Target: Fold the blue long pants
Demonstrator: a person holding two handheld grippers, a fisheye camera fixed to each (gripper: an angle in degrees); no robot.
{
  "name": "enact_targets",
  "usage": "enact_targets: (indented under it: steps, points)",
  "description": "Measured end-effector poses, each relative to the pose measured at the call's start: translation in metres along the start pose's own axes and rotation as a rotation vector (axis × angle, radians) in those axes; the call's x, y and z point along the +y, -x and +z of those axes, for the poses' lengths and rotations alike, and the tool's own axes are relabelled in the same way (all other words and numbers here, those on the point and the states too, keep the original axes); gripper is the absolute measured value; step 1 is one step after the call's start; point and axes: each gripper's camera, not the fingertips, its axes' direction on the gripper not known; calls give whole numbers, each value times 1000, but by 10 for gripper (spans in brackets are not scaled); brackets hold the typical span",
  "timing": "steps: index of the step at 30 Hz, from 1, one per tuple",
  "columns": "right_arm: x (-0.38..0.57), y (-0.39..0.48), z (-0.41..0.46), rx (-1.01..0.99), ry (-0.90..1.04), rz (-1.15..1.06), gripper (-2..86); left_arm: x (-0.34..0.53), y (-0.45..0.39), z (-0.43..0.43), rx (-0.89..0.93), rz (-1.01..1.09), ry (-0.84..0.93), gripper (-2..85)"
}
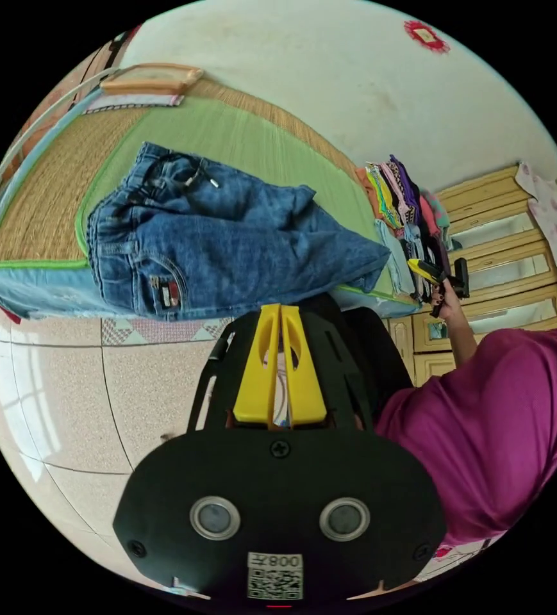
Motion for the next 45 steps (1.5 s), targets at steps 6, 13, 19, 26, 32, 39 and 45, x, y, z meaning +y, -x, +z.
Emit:
enact_targets:
  steps: [6, 13, 19, 26, 32, 39, 45]
  points:
    - [-111, 81, 121, 183, 167, -144, 2, -103, 27, 12, -156, 56, -76, 0]
    - [-155, 110, 282, 552, 432, -238, -5, -168, 55, 109, -381, 34, 195, 0]
    - [-162, 116, 288, 575, 327, -246, -7, -203, 52, 120, -441, 56, 120, 0]
    - [-244, 107, 291, 580, 252, -186, -7, -277, 65, 128, -423, 31, 78, 0]
    - [-299, 102, 297, 594, 228, -132, -5, -336, 54, 138, -460, 27, 37, 5]
    - [-232, 83, 188, 494, 4, -113, 8, -272, 20, 99, -183, 197, -58, 40]
    - [-178, -4, 107, 404, -40, 89, 77, -170, -7, 99, -167, 296, 98, 92]
